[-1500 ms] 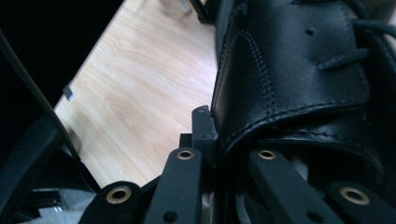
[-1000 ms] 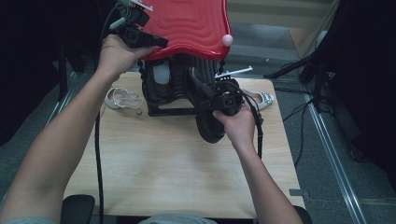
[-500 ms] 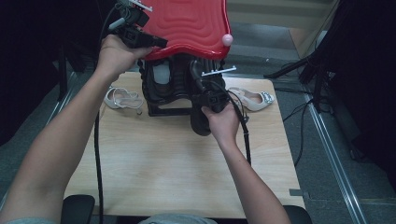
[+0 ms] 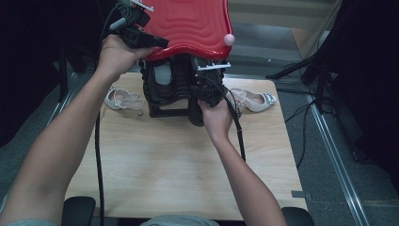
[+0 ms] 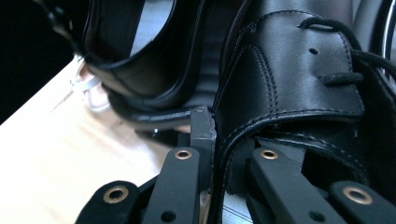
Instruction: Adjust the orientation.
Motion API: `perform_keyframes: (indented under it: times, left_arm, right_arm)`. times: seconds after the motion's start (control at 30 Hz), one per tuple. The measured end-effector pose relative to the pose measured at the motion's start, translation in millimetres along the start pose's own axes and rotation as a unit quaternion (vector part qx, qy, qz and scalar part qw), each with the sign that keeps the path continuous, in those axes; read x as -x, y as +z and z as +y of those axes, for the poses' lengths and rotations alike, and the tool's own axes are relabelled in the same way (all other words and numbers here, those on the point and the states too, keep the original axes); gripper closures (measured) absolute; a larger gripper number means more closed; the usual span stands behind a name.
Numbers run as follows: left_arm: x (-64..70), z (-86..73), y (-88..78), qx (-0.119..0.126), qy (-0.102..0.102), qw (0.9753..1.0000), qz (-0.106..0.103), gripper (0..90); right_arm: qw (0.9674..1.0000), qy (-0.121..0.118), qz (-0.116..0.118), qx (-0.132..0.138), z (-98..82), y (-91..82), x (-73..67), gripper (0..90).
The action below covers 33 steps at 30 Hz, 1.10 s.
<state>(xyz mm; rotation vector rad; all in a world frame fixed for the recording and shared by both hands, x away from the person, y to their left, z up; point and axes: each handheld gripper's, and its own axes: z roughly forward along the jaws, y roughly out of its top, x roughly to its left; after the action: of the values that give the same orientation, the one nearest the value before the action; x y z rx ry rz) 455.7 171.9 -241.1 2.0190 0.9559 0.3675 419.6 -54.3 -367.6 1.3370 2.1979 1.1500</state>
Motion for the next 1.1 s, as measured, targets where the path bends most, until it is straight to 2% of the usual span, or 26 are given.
perform_keyframes:
  times: [0.13,0.2,0.3,0.43,0.47,0.53,0.6,0.63,0.73,0.8,0.87,1.1]
  left_arm:
    - [-0.2,0.2,0.4,0.001,-0.001,1.0,0.0,90.0]
    - [-0.2,0.3,0.0,-0.001,0.0,1.0,0.0,90.0]
    - [-0.1,0.1,-0.3,-0.001,0.001,1.0,-0.001,90.0]
    - [-0.4,-0.1,-0.1,0.001,0.0,1.0,-0.001,90.0]
    - [-0.1,-0.2,-0.2,0.001,0.001,1.0,0.0,90.0]
    - [0.3,-1.0,-0.5,0.003,-0.002,1.0,-0.001,90.0]
    - [0.3,-1.2,-0.7,0.002,0.0,1.0,-0.001,90.0]
    - [0.3,-1.2,-0.7,0.003,-0.001,1.0,-0.001,90.0]
    - [0.2,-1.2,-0.5,0.004,-0.003,1.0,-0.001,90.0]
    - [0.0,-1.1,-0.4,0.004,-0.003,1.0,-0.001,90.0]
    - [-0.1,-1.1,-0.5,0.004,-0.003,1.0,-0.001,90.0]
    - [0.1,-1.3,-0.4,0.004,-0.004,1.0,-0.001,90.0]
  right_arm:
    - [1.0,-0.001,-0.002,0.006,3.5,6.9,1.6,86.1]
    - [0.9997,-0.002,-0.012,0.023,6.6,12.5,2.0,85.7]
    - [0.9994,-0.001,-0.022,0.028,10.1,18.8,6.4,85.4]
    - [0.9995,0.003,-0.019,0.026,11.3,22.1,6.1,83.4]
    - [0.9995,-0.001,-0.019,0.025,11.0,22.8,5.3,81.8]
    - [0.9996,-0.002,-0.009,0.026,10.2,24.2,2.2,72.1]
    - [0.9994,-0.023,-0.002,0.026,9.0,25.9,-0.7,68.7]
    - [0.9991,-0.033,-0.009,0.023,8.2,27.7,-3.1,68.8]
    - [0.999,-0.038,-0.012,0.02,7.5,28.7,-6.8,68.8]
    - [0.9994,-0.029,-0.008,0.014,7.9,29.3,-7.3,64.8]
    - [0.9998,-0.011,0.013,-0.003,9.4,29.8,-4.3,61.0]
    - [0.9994,0.005,0.029,-0.019,10.7,23.7,2.8,58.4]
